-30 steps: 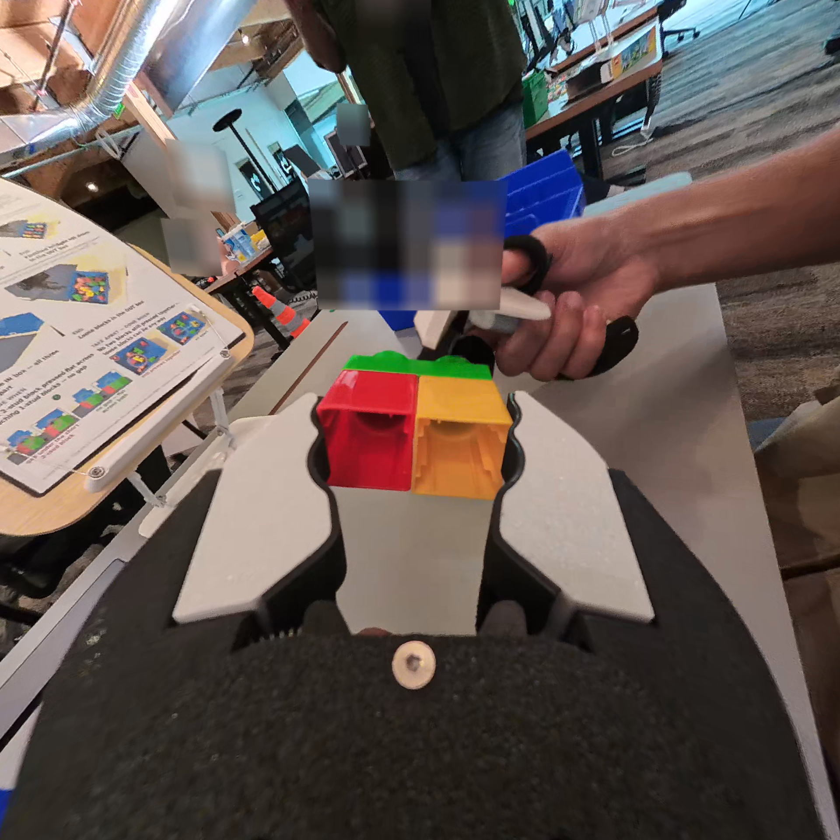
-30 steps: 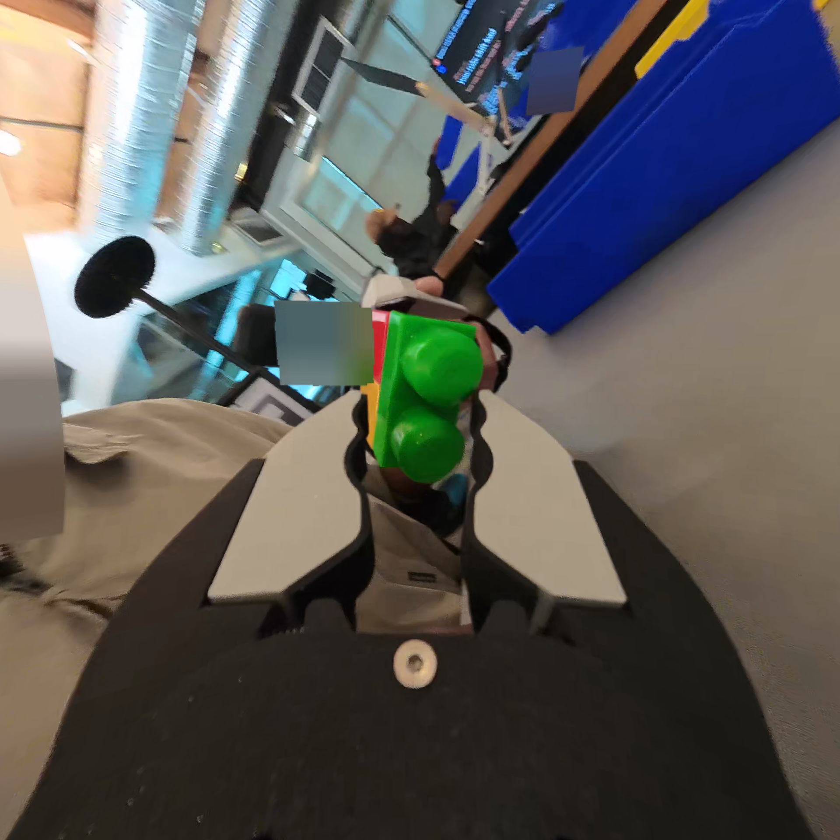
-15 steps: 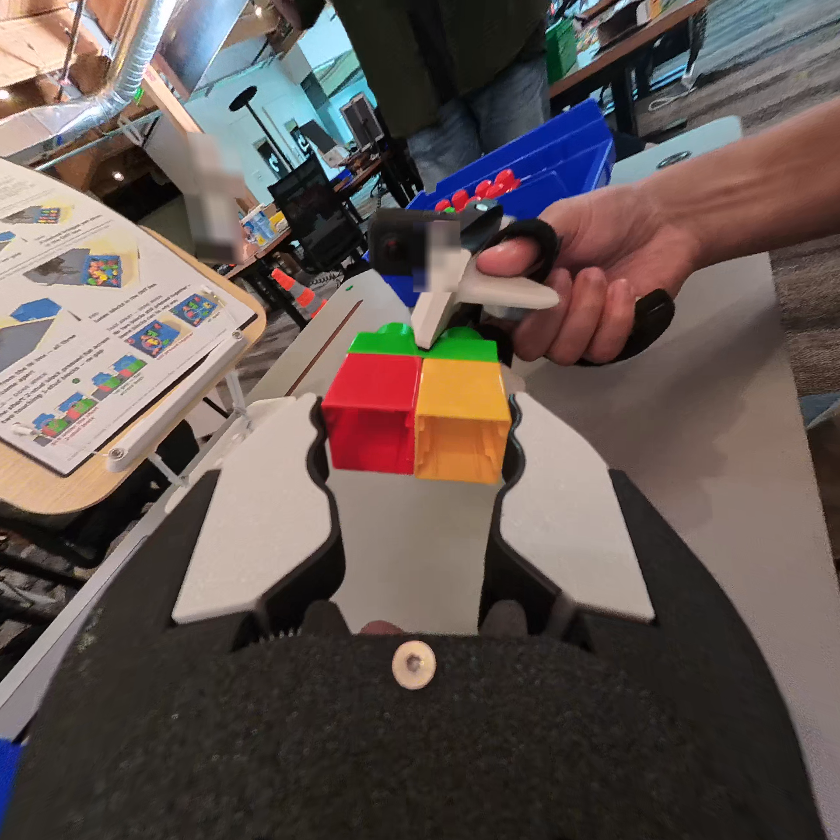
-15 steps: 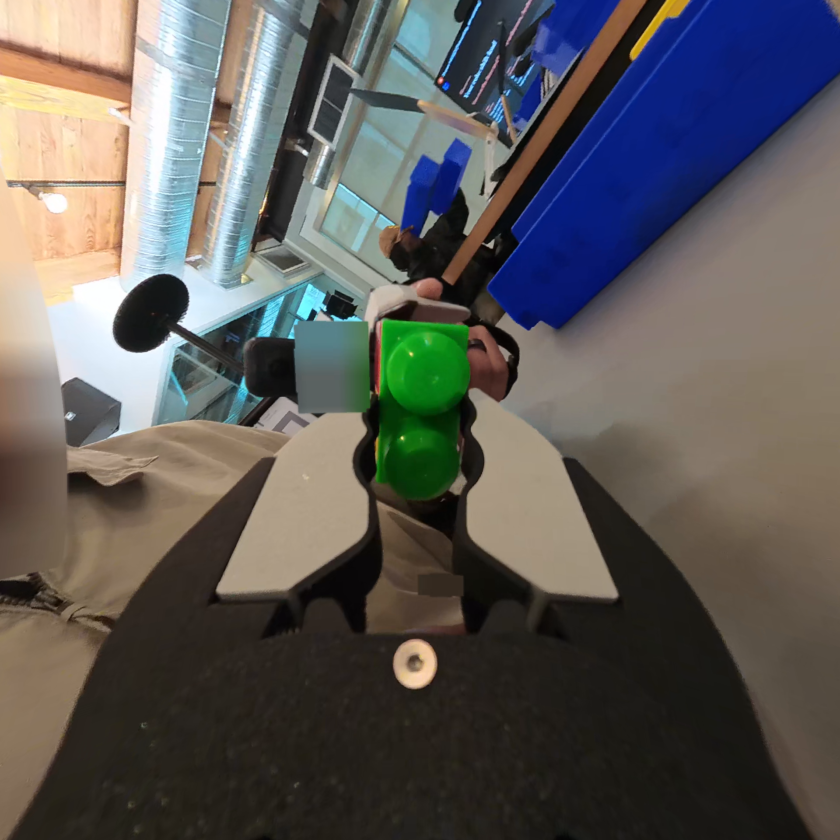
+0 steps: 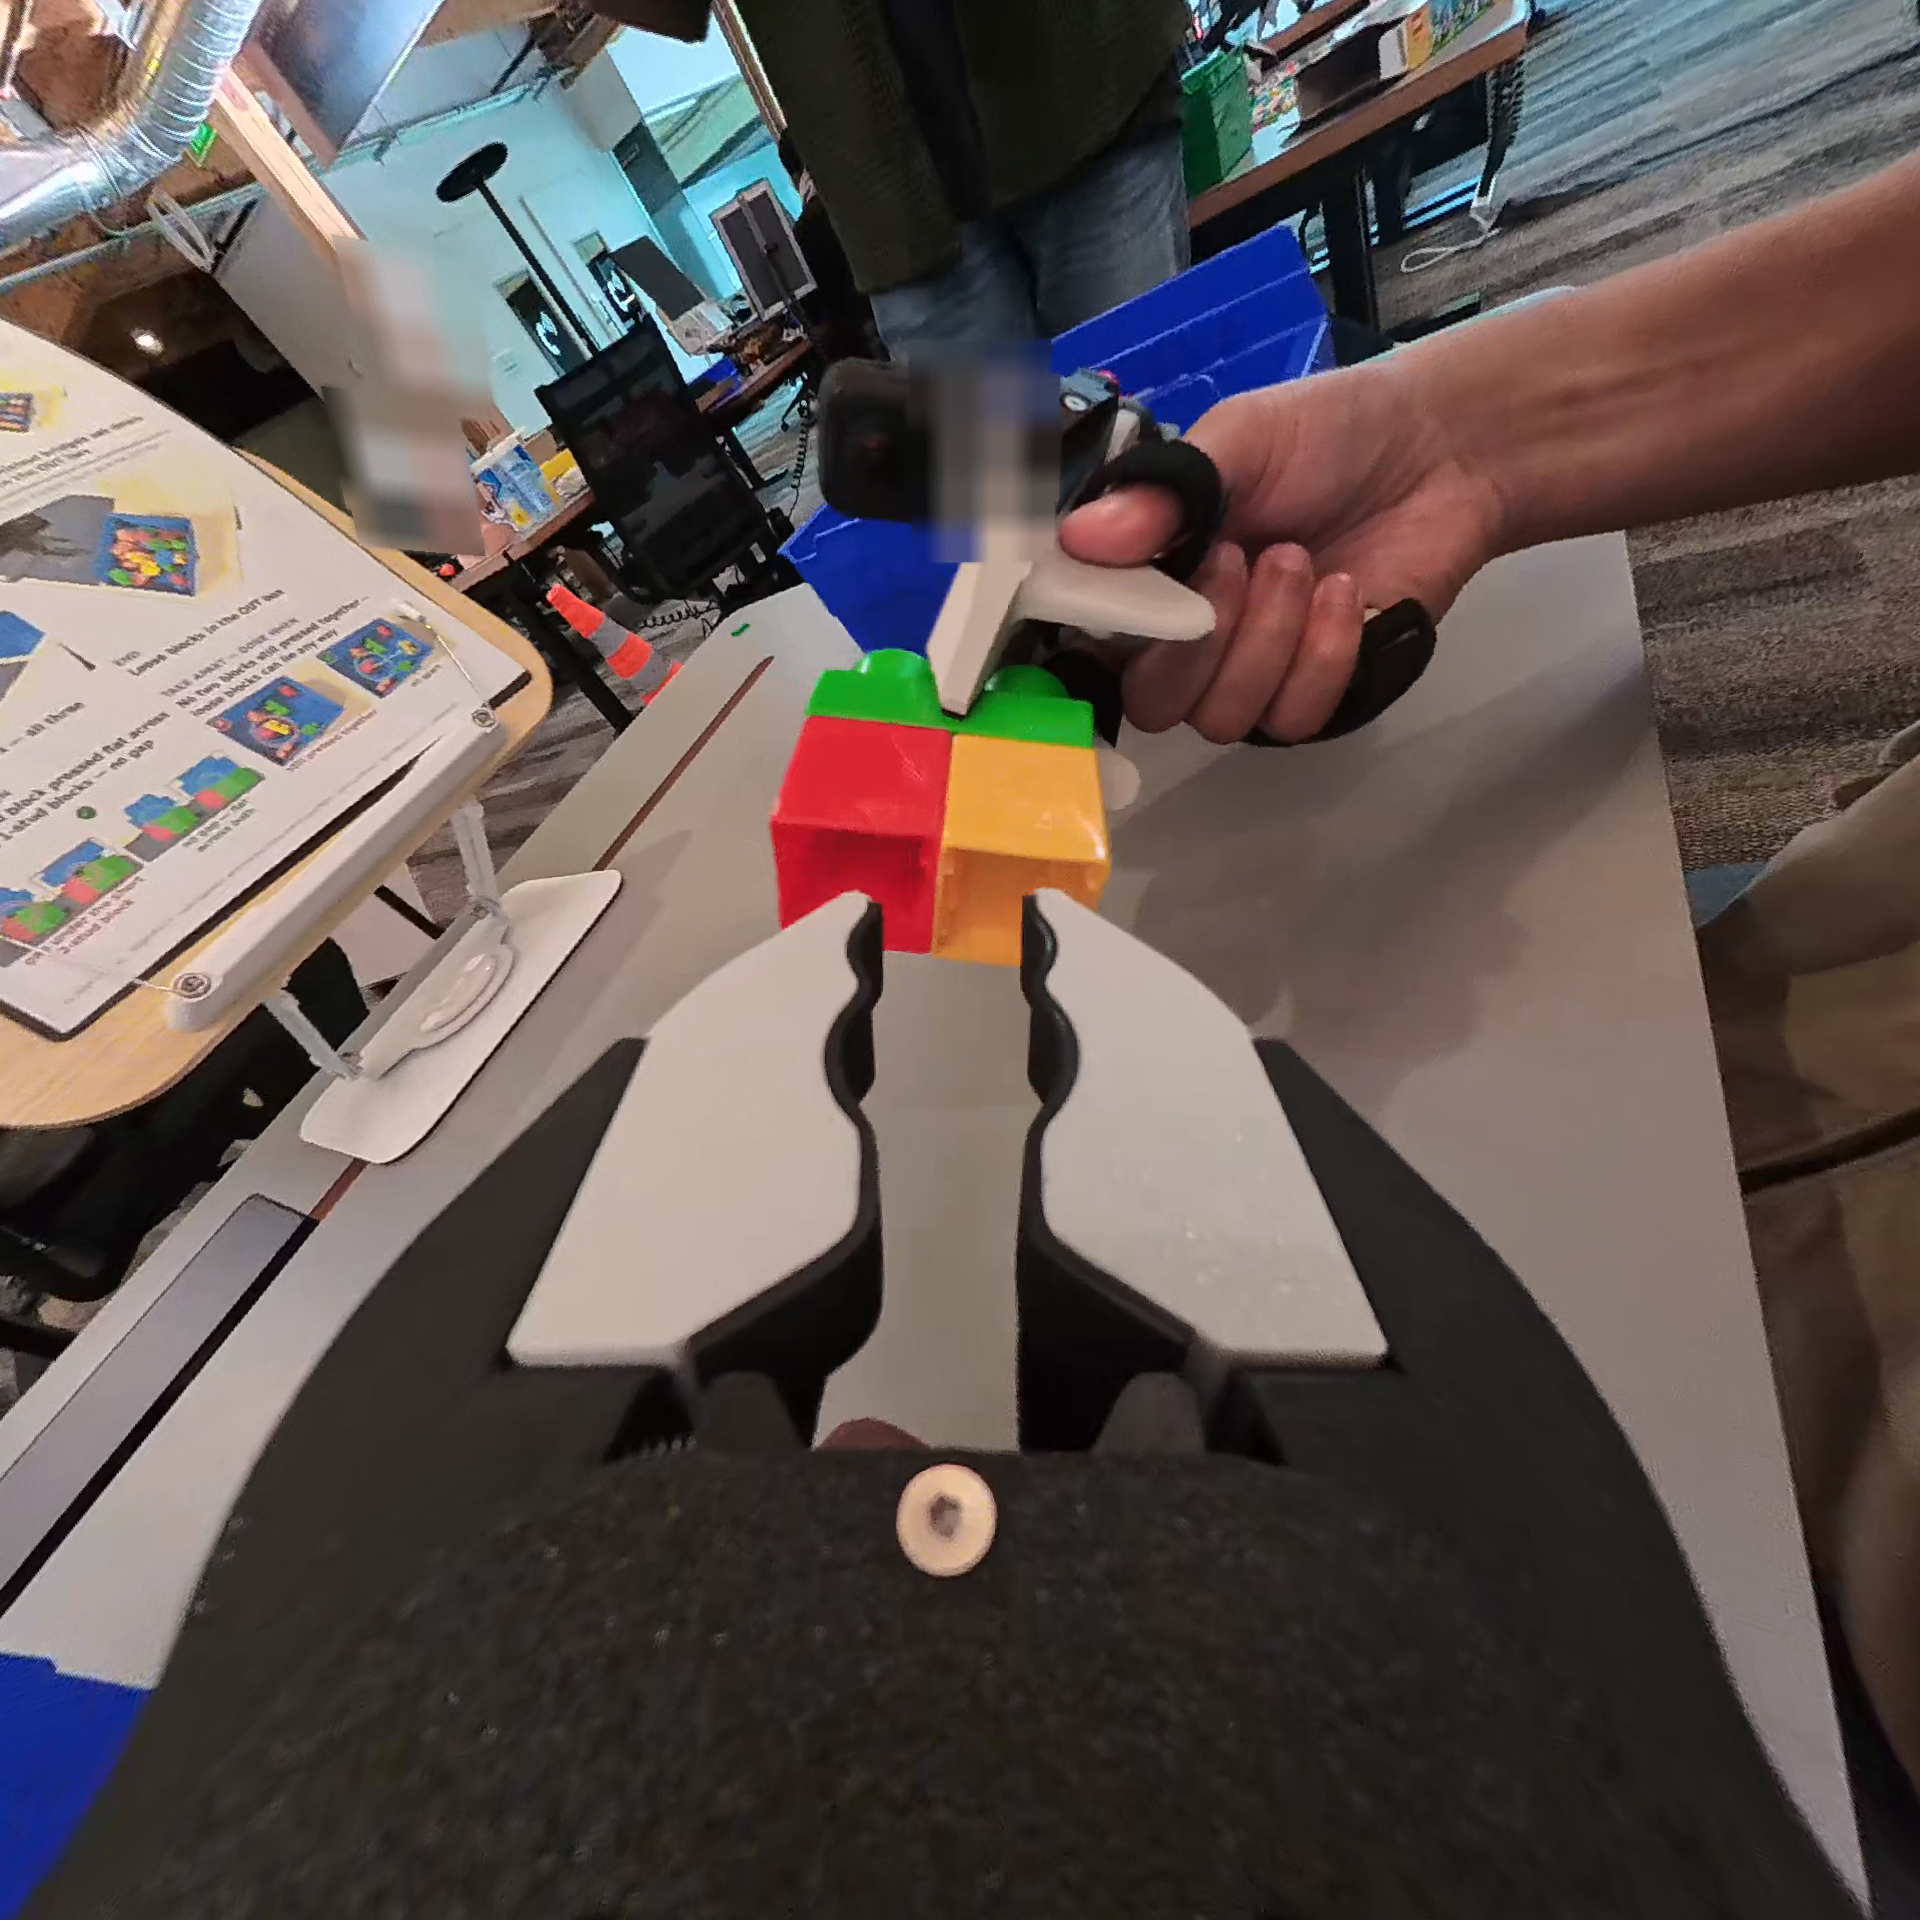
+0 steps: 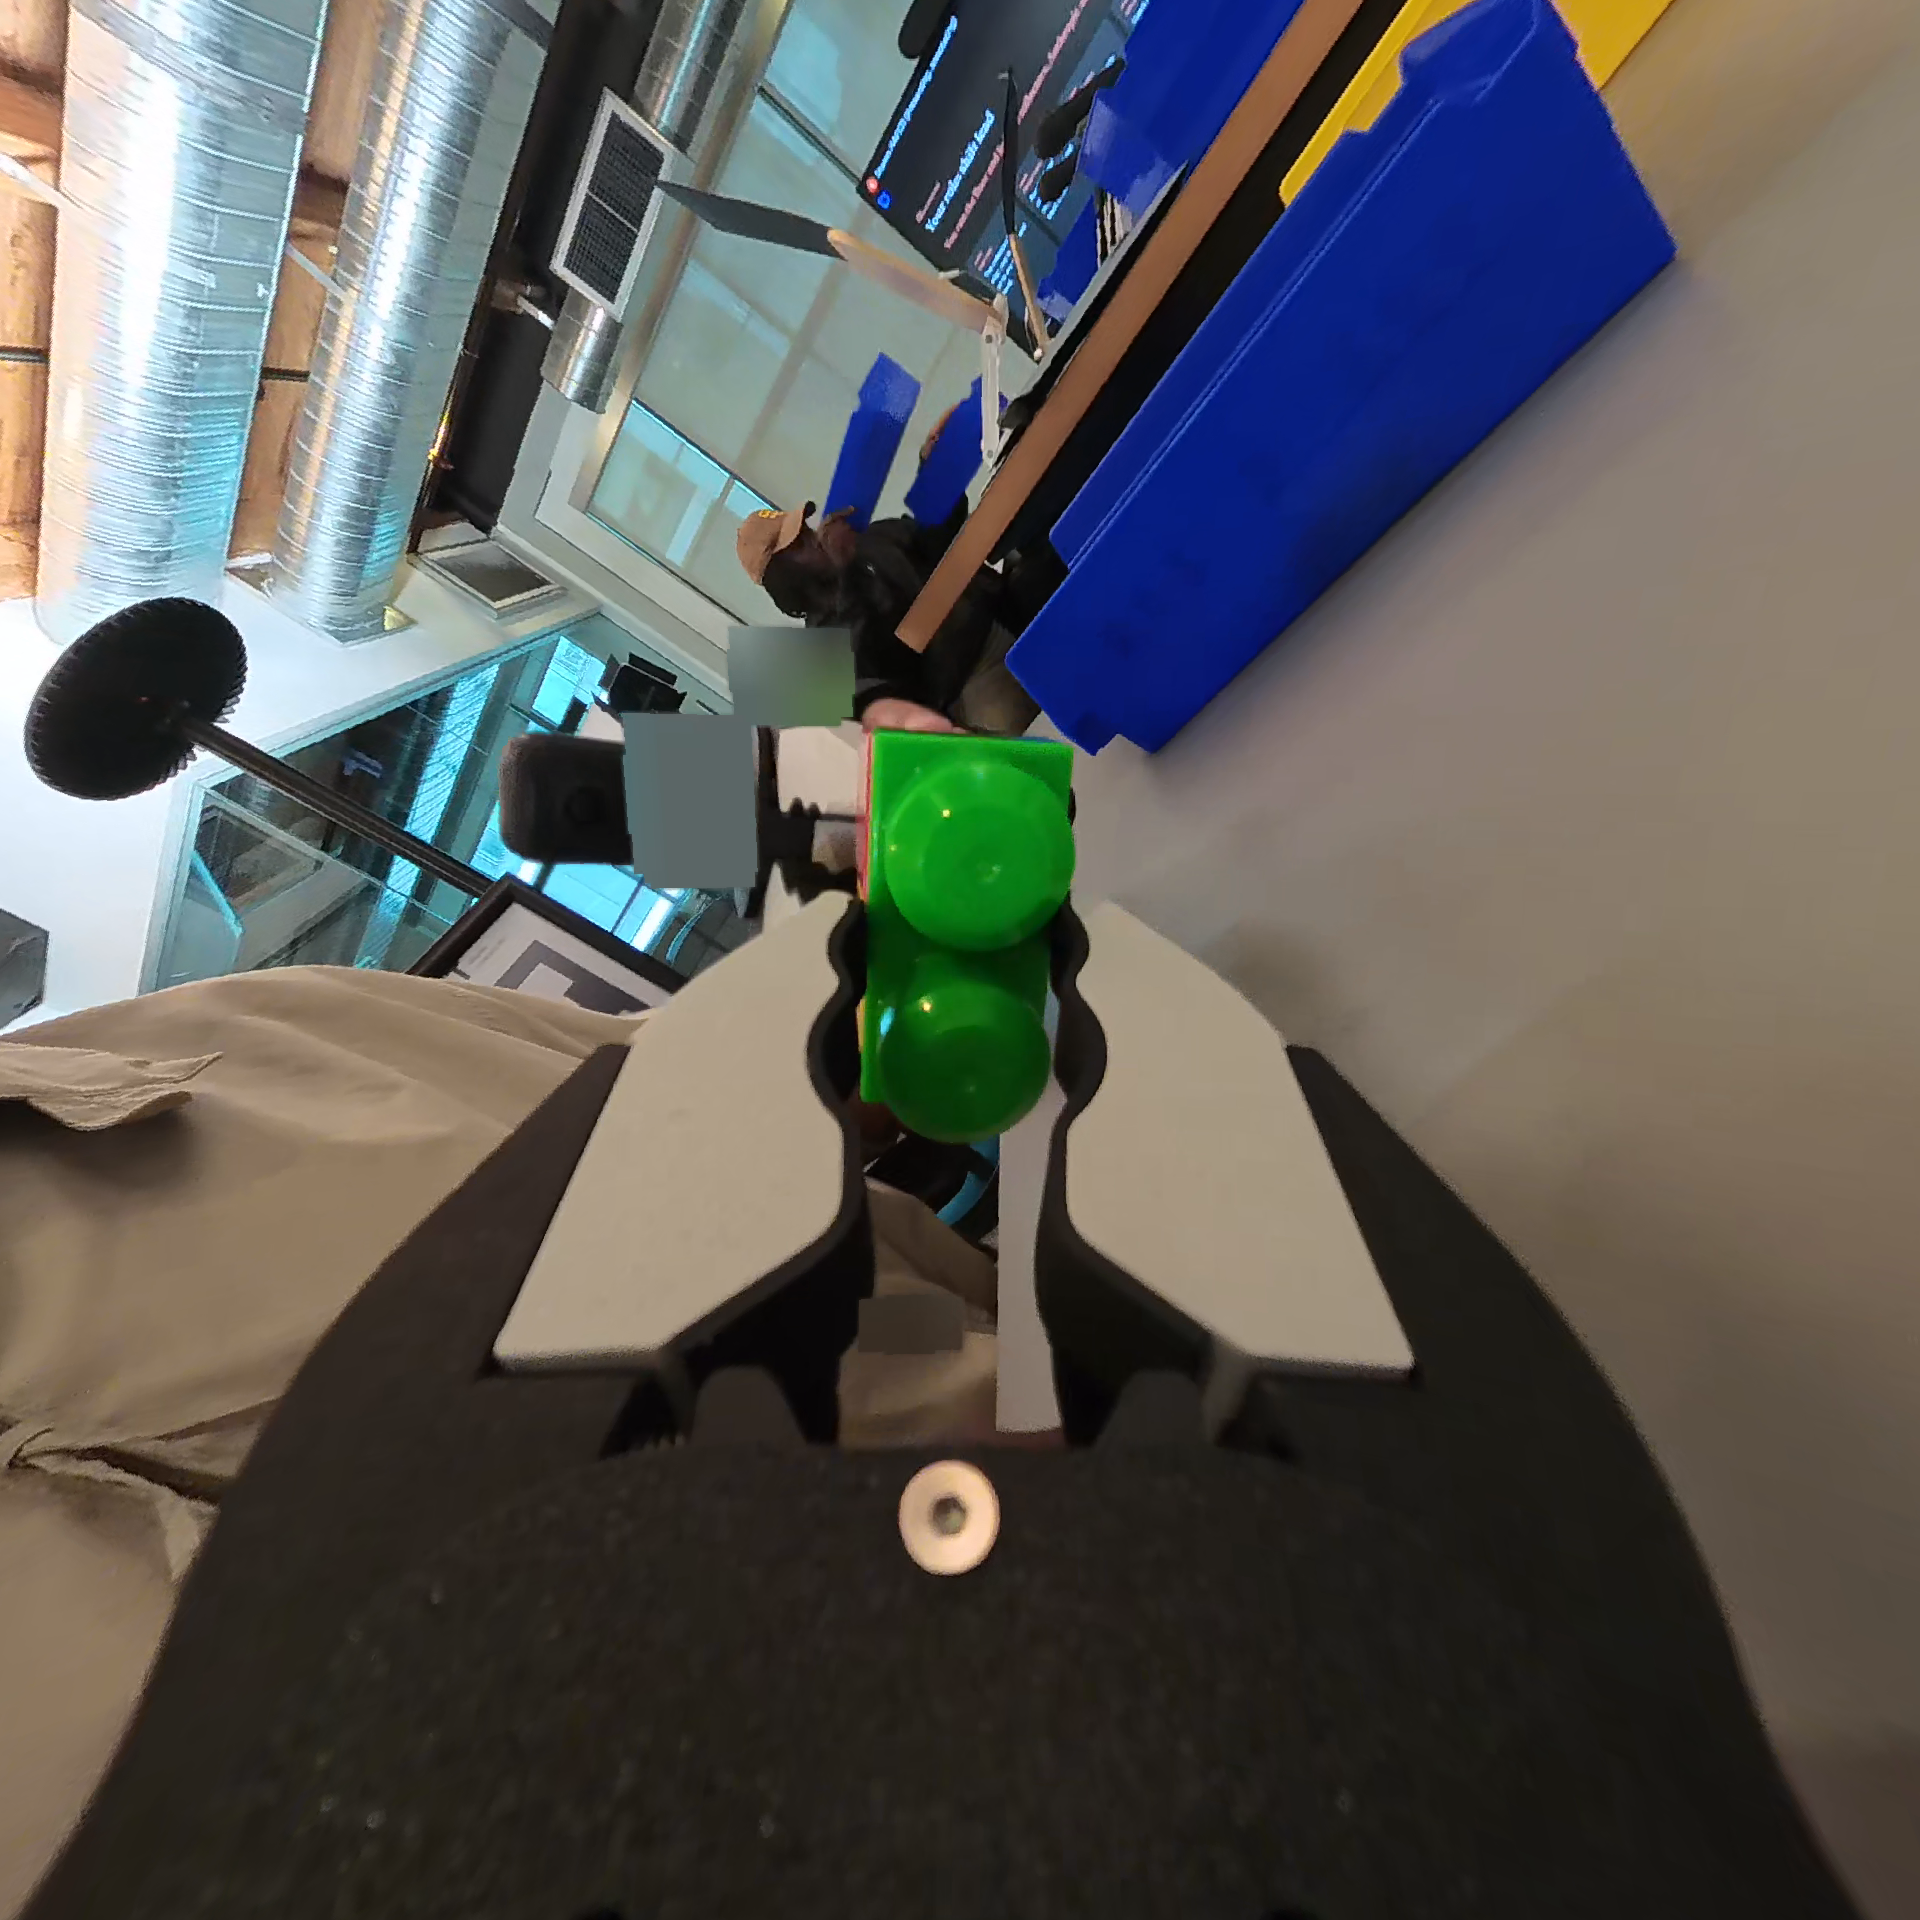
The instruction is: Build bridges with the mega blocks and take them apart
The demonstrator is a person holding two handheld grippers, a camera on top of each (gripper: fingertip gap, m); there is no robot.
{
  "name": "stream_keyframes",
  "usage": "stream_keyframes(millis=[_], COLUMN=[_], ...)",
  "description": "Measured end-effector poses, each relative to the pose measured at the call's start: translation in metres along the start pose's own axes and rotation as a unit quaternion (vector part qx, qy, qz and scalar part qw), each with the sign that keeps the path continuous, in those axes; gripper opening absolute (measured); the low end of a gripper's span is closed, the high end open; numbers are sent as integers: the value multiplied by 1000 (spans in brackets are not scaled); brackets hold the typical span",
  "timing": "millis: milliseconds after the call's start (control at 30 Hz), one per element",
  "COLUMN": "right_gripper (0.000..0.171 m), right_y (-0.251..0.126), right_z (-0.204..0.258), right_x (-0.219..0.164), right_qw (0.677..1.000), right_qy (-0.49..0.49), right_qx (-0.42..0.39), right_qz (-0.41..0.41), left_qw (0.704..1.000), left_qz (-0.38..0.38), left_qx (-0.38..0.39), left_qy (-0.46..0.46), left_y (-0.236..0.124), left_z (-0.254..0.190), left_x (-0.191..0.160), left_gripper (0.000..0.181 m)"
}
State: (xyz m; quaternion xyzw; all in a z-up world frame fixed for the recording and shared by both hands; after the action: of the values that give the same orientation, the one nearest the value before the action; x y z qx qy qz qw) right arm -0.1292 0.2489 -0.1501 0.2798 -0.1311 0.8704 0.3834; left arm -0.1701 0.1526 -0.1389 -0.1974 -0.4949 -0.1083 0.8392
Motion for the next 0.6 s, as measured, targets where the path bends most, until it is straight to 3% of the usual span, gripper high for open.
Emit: stream_keyframes(millis=[133,333,600], right_gripper=[34,34,34], right_y=[5,10,4], right_z=[4,7,6], right_x=[-3,-7,-14], right_qw=[1000,1000,999], right_qy=[5,10,15], right_qx=[10,13,19], right_qz=[6,16,39], left_qw=[1000,1000,999], left_qz=[2,-2,-17], left_qx=[-9,-16,-42], left_qy=[-4,5,17], left_y=[1,4,8], left_z=[0,-2,-7], left_x=[0,-1,-2], left_gripper=[25,5,4])
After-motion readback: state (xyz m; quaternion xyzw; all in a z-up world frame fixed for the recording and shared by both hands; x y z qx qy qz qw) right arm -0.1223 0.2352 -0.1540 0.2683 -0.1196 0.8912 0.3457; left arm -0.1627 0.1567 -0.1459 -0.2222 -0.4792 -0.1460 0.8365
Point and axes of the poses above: each gripper's, where its closed fingertips meet, y out along the fingers, x out of its top, z = x × y across the jaws, the point moved 3 cm from there along -y, back along the fingers, and after that the axes turned 5 degrees about -x, right-handed, at the moved point
